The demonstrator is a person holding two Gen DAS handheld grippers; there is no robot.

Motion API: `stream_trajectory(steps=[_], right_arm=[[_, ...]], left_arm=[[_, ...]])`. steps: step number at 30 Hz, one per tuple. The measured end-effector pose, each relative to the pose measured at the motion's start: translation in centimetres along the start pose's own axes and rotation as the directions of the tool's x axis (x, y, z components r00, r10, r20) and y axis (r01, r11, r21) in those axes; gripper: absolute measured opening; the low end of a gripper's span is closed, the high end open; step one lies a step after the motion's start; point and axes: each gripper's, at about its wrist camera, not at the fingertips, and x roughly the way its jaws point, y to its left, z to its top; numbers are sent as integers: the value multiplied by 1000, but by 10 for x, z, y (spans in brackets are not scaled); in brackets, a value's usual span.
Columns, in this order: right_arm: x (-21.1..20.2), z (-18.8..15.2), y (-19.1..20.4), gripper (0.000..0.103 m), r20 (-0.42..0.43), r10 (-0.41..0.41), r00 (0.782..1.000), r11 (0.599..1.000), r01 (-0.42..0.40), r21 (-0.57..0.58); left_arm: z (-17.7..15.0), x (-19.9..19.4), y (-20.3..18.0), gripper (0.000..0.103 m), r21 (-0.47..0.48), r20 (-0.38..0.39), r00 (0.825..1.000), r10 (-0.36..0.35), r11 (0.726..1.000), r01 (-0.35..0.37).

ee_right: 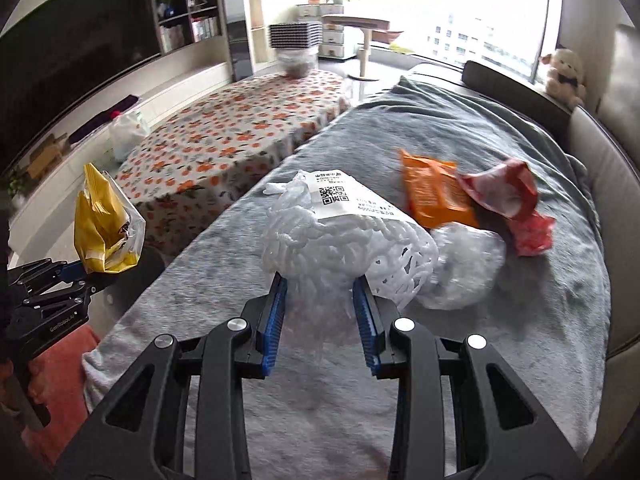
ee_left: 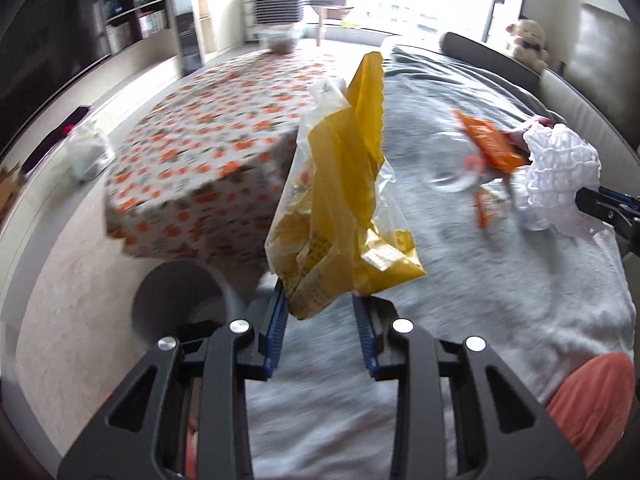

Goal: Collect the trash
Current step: 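Carry the yellow bag and foam net to the grey bin and open both tools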

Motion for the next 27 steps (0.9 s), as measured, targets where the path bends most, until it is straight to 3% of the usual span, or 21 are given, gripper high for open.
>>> stream_trajectory(steps=[9, 15, 20, 22, 27], right_arm=[[52, 20, 161, 32, -59, 197, 979, 966, -204, -161], [98, 16, 251, 32, -170, 295, 940, 920, -328, -216], [139, 10, 312, 33, -248, 313, 917, 890, -375, -260], [150, 8, 327, 41, -267, 315, 911, 885, -384, -265], [174, 8, 352, 48, -295, 279, 914, 882, -365, -298]], left_arm=[[-61, -24, 141, 32, -173, -55, 987, 148, 973, -155], [-86, -24, 197, 32, -254, -77, 978, 194, 945, -208], [-97, -18, 227, 32, -299, -95, 976, 194, 930, -214], [-99, -14, 235, 32, -313, -101, 976, 193, 925, -215], [-100, -1, 250, 32, -346, -120, 977, 174, 916, -205]])
